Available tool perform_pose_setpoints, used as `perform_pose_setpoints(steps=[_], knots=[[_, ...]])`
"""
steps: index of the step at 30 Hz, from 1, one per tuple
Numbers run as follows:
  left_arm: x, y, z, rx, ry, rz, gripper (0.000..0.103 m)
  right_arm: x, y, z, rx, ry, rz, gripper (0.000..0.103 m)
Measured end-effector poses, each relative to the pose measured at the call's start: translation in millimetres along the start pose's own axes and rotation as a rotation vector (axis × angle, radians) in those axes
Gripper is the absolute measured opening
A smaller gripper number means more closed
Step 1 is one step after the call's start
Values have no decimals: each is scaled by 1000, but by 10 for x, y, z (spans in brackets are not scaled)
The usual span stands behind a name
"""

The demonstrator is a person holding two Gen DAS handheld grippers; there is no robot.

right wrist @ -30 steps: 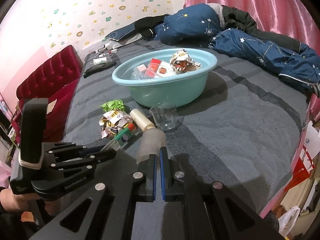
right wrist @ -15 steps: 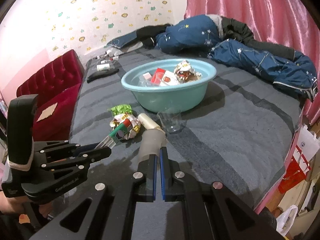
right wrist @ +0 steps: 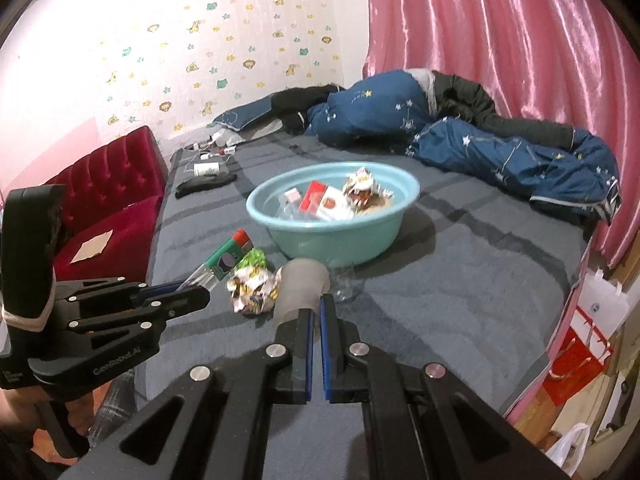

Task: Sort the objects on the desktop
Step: 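Carry the green-capped tube and frosted cup over the light-blue basin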

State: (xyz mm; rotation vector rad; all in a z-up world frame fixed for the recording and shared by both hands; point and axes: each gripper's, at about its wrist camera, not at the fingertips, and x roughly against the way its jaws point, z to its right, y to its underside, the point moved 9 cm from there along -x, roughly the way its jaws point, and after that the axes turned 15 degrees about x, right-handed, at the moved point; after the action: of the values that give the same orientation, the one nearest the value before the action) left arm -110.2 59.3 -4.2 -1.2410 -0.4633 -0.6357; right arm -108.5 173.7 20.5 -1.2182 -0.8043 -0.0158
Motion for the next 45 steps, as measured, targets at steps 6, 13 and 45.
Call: perform_pose_setpoints(steps=[6, 13, 45], knots=[[103, -214, 78, -15, 25, 45, 11, 102, -223, 67, 10, 6, 29, 2], [145, -432, 61, 7, 37, 78, 11, 140, -474, 92, 51, 12, 52, 2], [-290, -1383, -13, -20, 26, 105, 11, -586, -1339, 396, 124, -19, 40, 2]])
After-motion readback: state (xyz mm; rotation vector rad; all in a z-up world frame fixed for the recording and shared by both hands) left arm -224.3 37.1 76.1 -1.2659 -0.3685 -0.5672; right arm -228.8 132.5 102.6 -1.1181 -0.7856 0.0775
